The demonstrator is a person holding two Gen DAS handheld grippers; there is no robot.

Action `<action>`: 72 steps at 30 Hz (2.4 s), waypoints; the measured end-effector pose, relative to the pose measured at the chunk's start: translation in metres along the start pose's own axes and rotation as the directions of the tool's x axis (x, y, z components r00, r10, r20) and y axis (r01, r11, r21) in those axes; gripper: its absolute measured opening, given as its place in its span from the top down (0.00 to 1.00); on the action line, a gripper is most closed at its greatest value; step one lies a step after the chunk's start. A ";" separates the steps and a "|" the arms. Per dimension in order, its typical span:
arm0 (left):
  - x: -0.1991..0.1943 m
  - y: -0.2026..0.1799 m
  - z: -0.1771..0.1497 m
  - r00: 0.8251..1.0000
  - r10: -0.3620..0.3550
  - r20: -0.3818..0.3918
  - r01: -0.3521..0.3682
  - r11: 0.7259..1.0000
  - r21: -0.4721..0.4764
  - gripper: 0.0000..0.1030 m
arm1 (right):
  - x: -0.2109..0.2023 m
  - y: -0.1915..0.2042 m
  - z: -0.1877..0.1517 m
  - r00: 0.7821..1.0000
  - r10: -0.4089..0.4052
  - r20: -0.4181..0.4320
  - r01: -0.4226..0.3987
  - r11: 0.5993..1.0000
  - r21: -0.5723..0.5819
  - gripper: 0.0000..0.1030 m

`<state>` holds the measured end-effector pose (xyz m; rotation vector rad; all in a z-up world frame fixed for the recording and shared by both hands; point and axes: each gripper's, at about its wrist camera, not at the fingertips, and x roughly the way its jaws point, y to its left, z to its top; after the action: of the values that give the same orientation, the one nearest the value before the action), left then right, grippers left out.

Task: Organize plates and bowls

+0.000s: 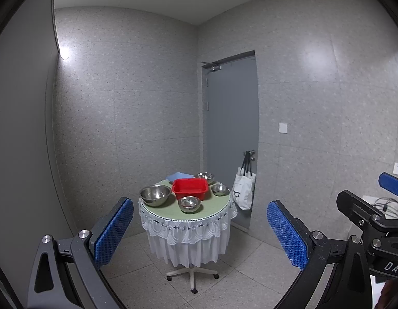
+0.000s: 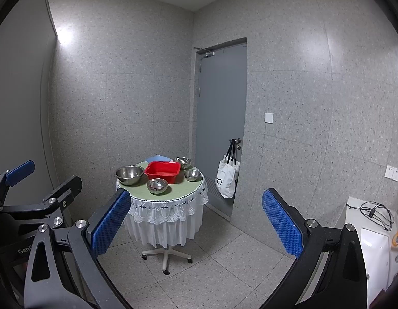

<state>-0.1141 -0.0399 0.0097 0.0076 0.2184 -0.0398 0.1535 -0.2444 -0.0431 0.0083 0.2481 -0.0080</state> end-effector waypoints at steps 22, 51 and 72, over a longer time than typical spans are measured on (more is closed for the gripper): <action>0.046 0.003 0.002 0.999 -0.018 -0.030 0.018 1.000 0.003 0.00 | 0.037 -0.012 -0.002 1.000 -0.003 -0.024 0.004 1.000 0.020 0.00; 0.419 0.105 0.082 0.988 0.038 -0.149 -0.043 0.999 -0.033 0.01 | 0.345 0.063 0.040 0.989 0.025 -0.146 -0.024 1.000 0.011 0.00; 0.751 0.092 0.127 0.924 0.231 -0.305 -0.262 0.963 -0.064 0.01 | 0.665 0.069 0.066 0.936 0.222 -0.272 -0.225 0.974 0.020 0.00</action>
<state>0.6494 0.0210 -0.0287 -0.0631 0.5181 0.2267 0.8152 -0.1803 -0.1416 0.0265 0.5231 0.2233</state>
